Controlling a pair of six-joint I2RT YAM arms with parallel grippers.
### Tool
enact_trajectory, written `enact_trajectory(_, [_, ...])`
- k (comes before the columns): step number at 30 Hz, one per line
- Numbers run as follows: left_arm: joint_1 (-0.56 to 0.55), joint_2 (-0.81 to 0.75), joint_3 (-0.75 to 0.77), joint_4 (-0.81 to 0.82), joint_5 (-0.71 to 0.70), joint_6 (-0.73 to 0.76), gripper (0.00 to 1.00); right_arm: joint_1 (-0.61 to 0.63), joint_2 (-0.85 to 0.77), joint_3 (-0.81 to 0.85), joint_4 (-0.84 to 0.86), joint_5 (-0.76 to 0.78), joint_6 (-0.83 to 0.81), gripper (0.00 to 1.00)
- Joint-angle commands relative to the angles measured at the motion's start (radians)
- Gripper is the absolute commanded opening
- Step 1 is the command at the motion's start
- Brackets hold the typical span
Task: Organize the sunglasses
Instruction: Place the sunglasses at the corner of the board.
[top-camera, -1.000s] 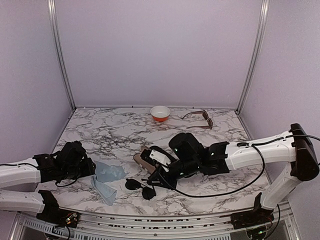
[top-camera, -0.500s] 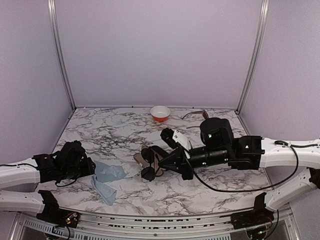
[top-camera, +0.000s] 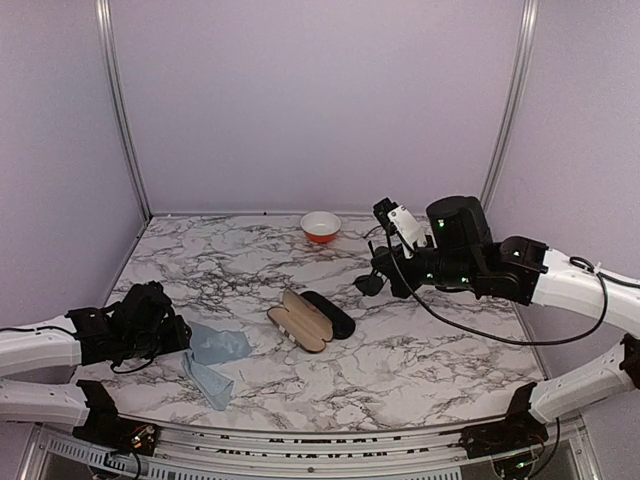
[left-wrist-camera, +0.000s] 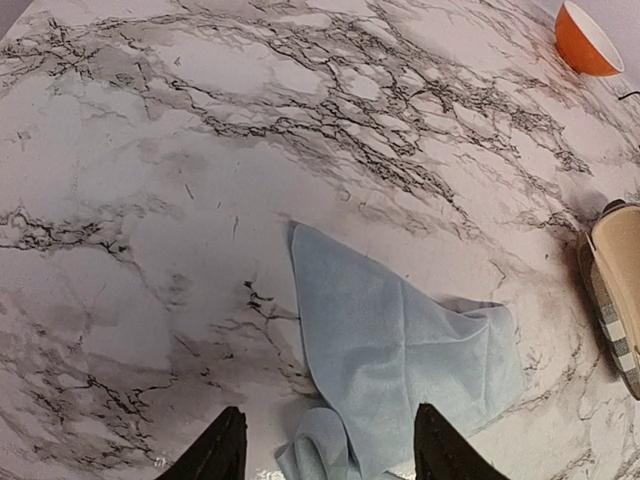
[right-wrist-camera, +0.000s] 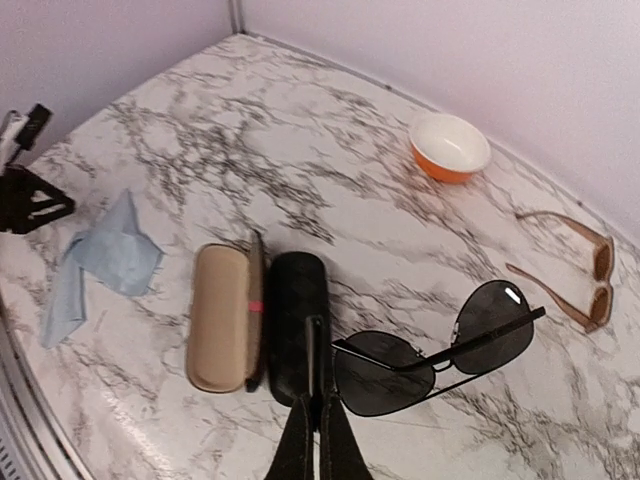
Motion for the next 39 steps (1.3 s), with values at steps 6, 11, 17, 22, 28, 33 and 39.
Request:
enact_trajectory(6, [0.008, 0.156, 0.076, 0.013, 0.111, 0.149, 0.56, -0.177, 0.158, -0.119, -0.138, 0.186, 0.175, 0.00])
enact_trajectory(11, [0.008, 0.243, 0.097, 0.019, 0.127, 0.166, 0.51, -0.182, 0.189, -0.162, -0.144, 0.174, 0.211, 0.00])
enact_trajectory(17, [0.027, 0.254, 0.096, 0.038, 0.089, 0.148, 0.50, -0.182, 0.162, -0.133, -0.182, 0.152, 0.217, 0.28])
enact_trajectory(22, [0.113, 0.263, 0.112, 0.077, 0.099, 0.157, 0.47, -0.180, 0.124, -0.039, -0.239, 0.150, 0.194, 0.43])
enact_trajectory(28, [0.183, 0.337, 0.151, 0.119, 0.119, 0.216, 0.43, -0.167, 0.066, 0.070, -0.229, 0.132, 0.162, 0.56])
enact_trajectory(33, [0.250, 0.411, 0.181, 0.177, 0.199, 0.245, 0.40, -0.107, 0.084, 0.118, -0.151, 0.043, 0.123, 0.64])
enact_trajectory(39, [0.269, 0.509, 0.215, 0.225, 0.224, 0.236, 0.36, 0.091, 0.250, 0.161, 0.017, -0.081, 0.077, 0.60])
